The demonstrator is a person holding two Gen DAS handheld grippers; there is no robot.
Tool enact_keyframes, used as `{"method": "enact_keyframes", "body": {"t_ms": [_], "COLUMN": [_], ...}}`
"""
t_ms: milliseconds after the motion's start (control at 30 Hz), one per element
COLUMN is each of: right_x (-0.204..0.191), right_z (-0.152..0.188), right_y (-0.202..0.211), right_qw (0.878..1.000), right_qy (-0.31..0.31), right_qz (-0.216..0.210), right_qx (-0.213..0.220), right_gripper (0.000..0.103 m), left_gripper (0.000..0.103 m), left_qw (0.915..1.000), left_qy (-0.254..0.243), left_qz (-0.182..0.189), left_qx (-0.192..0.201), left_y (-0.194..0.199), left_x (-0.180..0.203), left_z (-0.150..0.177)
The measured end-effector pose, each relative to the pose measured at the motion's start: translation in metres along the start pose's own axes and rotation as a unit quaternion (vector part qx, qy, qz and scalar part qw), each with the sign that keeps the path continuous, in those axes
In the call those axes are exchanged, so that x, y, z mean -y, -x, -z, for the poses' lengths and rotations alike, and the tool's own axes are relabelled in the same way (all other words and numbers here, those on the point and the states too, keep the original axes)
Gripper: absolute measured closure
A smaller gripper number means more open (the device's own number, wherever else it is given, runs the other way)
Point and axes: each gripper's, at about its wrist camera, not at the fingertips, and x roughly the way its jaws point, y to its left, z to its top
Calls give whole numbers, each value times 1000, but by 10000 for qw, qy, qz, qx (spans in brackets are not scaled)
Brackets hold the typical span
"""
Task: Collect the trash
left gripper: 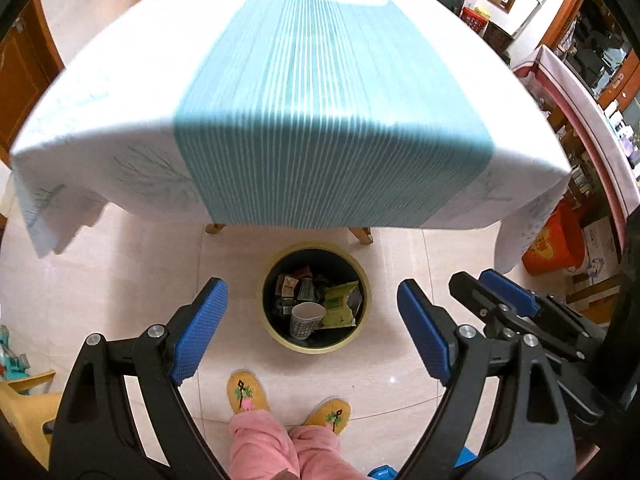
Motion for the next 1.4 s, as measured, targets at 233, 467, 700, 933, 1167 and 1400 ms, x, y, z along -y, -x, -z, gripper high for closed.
{"method": "enact_keyframes", "body": {"t_ms": [233,467,700,933,1167,1400], "right_x": [-24,-37,-54,-66,-70,-70], "right_z": [-27,-51,-66,-87,-101,-103], "right_y": [61,106,146,173,179,178], "right_qw": [9993,9987,9976,9943,9933,9933], "right_qy": [257,318,370,518,527,532], "right_qz": [-23,11,40,148,200,201], "right_qx": [263,391,584,915,1006,1005], "right_gripper": [64,64,58,55,55,55], "left_gripper": [18,18,18,18,18,18], "left_qw": [9997,9986,9968,9938,9931,9923], "left_qy": [53,-59,-134,-184,-208,-237], "left_qz": [-106,-319,-382,-417,-391,-427], "left_qx": [212,429,683,1011,1083,1141], "left_y": [66,117,157,189,199,200], "left_x": [4,3,8,19,28,32], "left_z": [-20,-40,-63,-88,-104,-111]}}
